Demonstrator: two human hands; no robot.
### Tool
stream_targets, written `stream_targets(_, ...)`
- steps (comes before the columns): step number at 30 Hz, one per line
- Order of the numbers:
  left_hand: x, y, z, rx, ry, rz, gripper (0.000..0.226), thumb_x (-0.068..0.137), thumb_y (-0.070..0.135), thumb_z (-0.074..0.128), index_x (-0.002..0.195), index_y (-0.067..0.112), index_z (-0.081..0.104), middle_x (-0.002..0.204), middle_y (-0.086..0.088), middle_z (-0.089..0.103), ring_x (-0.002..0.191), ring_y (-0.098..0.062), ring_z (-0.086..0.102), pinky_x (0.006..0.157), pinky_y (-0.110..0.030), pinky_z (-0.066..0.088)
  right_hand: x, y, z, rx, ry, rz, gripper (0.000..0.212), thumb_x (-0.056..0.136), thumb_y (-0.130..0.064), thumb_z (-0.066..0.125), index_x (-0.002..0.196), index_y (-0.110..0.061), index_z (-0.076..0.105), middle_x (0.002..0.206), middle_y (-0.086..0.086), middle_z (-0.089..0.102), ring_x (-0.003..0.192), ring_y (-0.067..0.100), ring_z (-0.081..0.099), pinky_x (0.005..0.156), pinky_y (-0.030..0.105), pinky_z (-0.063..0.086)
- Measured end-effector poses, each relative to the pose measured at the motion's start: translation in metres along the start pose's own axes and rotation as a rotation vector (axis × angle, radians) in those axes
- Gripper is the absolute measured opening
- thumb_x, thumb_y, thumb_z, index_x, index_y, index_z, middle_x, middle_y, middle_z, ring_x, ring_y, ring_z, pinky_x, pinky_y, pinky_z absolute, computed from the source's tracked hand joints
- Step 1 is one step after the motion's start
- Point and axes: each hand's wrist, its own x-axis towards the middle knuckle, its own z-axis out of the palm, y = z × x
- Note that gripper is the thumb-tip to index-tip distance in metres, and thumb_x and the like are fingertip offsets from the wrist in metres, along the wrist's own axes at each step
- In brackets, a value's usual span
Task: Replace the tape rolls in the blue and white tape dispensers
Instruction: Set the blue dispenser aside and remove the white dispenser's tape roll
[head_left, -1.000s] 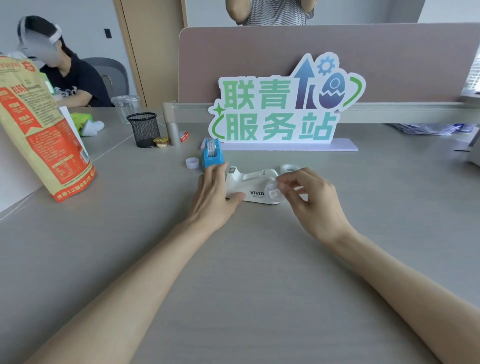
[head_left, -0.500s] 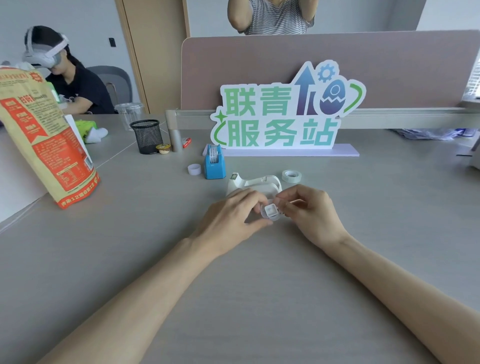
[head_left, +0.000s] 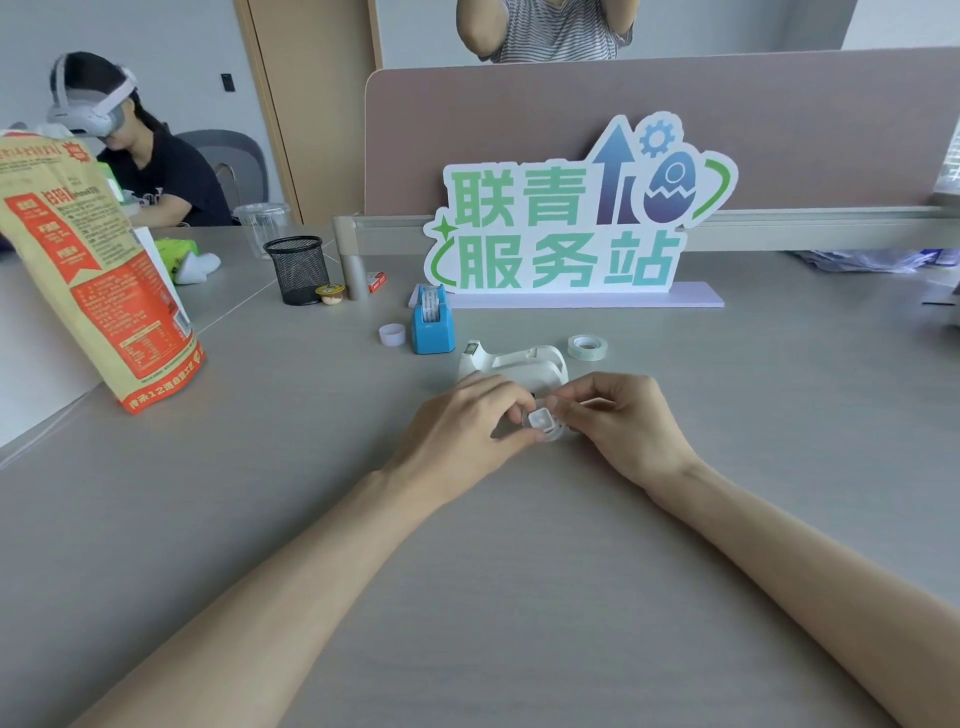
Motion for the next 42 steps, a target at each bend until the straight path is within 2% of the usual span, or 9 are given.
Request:
stream_targets(10, 0.0, 0.003, 0.0, 0.016, -0.003, -0.001, 0.015, 0.074, 0.031, 0.063, 0.087, 0.023, 0.064, 0.08, 0.012, 0.063, 0.081, -0.006, 0.055, 0.063, -0.032, 0.05, 0.003, -0.001, 0.004, 0.046, -0.012, 0.063, 0.007, 0.08, -0.024, 0.076, 0.077, -0.018, 0.077, 0.077, -0.002, 0.076, 0.08, 0.017, 0.071, 0.085, 0.043, 0.057)
stream_targets(15, 0.001, 0.002, 0.001, 0.044, 0.002, 0.014, 0.022, 0.074, 0.038, 0.052, 0.086, 0.024, 0.064, 0.08, 0.013, 0.063, 0.083, -0.005, 0.054, 0.062, -0.029, 0.05, 0.002, -0.002, 0.005, 0.059, 0.008, 0.076, 0.006, 0.08, -0.022, 0.076, 0.074, -0.019, 0.076, 0.075, -0.004, 0.076, 0.071, 0.009, 0.068, 0.074, 0.033, 0.055)
stream_targets(18, 0.001, 0.0, 0.002, 0.05, 0.014, 0.025, 0.02, 0.073, 0.037, 0.053, 0.085, 0.024, 0.064, 0.079, 0.013, 0.063, 0.083, -0.006, 0.054, 0.062, -0.031, 0.05, 0.001, -0.003, 0.008, 0.058, 0.027, 0.087, 0.009, 0.08, -0.022, 0.075, 0.071, -0.021, 0.075, 0.073, -0.008, 0.074, 0.062, -0.001, 0.062, 0.066, 0.023, 0.046)
stream_targets(20, 0.001, 0.0, 0.002, 0.043, 0.03, 0.029, 0.02, 0.073, 0.037, 0.053, 0.084, 0.024, 0.064, 0.079, 0.012, 0.063, 0.083, -0.007, 0.055, 0.061, -0.032, 0.05, 0.001, -0.004, 0.008, 0.067, 0.027, 0.093, 0.01, 0.081, -0.021, 0.074, 0.071, -0.021, 0.075, 0.073, -0.008, 0.074, 0.063, 0.0, 0.061, 0.066, 0.026, 0.047)
stream_targets(23, 0.002, -0.001, 0.002, 0.028, 0.065, 0.034, 0.018, 0.075, 0.035, 0.057, 0.085, 0.023, 0.065, 0.079, 0.012, 0.064, 0.084, -0.009, 0.055, 0.061, -0.034, 0.05, -0.001, -0.006, 0.008, 0.114, 0.013, 0.095, 0.008, 0.083, -0.019, 0.071, 0.075, -0.018, 0.074, 0.074, -0.003, 0.074, 0.068, 0.008, 0.064, 0.073, 0.035, 0.055)
stream_targets(28, 0.003, 0.001, 0.0, 0.096, 0.115, 0.044, 0.023, 0.079, 0.036, 0.051, 0.091, 0.02, 0.063, 0.083, 0.012, 0.065, 0.088, -0.011, 0.055, 0.062, -0.032, 0.05, -0.003, -0.009, 0.008, 0.213, -0.002, 0.094, 0.015, 0.083, -0.029, 0.073, 0.091, -0.016, 0.074, 0.089, 0.005, 0.074, 0.076, 0.008, 0.068, 0.071, 0.025, 0.055)
stream_targets(32, 0.003, 0.001, -0.001, 0.132, 0.14, 0.023, 0.022, 0.081, 0.035, 0.051, 0.093, 0.019, 0.062, 0.084, 0.011, 0.063, 0.09, -0.009, 0.055, 0.06, -0.028, 0.047, -0.005, -0.012, 0.009, 0.17, -0.051, 0.098, 0.02, 0.081, -0.038, 0.074, 0.081, -0.018, 0.077, 0.085, 0.011, 0.074, 0.071, 0.009, 0.06, 0.073, 0.031, 0.051)
stream_targets(36, 0.004, 0.002, -0.001, 0.212, 0.126, 0.073, 0.02, 0.084, 0.033, 0.052, 0.092, 0.017, 0.06, 0.084, 0.008, 0.062, 0.088, -0.015, 0.058, 0.055, -0.027, 0.043, -0.007, -0.014, 0.007, 0.17, -0.078, 0.089, 0.018, 0.085, -0.03, 0.071, 0.079, -0.015, 0.077, 0.089, 0.022, 0.071, 0.071, 0.011, 0.056, 0.073, 0.03, 0.049)
stream_targets(42, 0.005, 0.002, -0.002, 0.255, 0.109, 0.077, 0.024, 0.08, 0.034, 0.048, 0.091, 0.015, 0.058, 0.084, 0.005, 0.062, 0.087, -0.019, 0.059, 0.051, -0.033, 0.048, -0.005, -0.014, 0.01, 0.207, -0.066, 0.103, 0.017, 0.087, -0.025, 0.07, 0.079, -0.012, 0.078, 0.085, 0.015, 0.075, 0.076, 0.013, 0.064, 0.085, 0.036, 0.055)
